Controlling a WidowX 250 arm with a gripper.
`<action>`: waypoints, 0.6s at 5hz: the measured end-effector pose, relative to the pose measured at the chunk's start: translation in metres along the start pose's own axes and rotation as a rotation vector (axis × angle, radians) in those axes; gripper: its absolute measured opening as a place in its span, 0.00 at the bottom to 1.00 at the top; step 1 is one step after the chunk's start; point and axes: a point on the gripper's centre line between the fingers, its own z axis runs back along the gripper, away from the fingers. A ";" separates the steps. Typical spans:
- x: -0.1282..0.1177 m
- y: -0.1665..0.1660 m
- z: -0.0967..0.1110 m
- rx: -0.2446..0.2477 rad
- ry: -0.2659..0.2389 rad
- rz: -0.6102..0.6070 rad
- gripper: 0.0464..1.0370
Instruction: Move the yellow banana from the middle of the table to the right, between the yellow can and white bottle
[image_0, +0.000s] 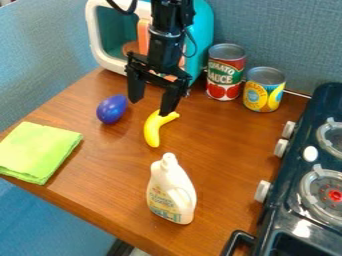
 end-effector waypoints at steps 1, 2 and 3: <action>-0.002 -0.002 -0.018 -0.005 0.053 -0.005 0.96; 0.003 -0.007 -0.021 -0.040 0.025 -0.030 0.96; 0.005 -0.005 -0.022 -0.044 0.010 -0.034 0.96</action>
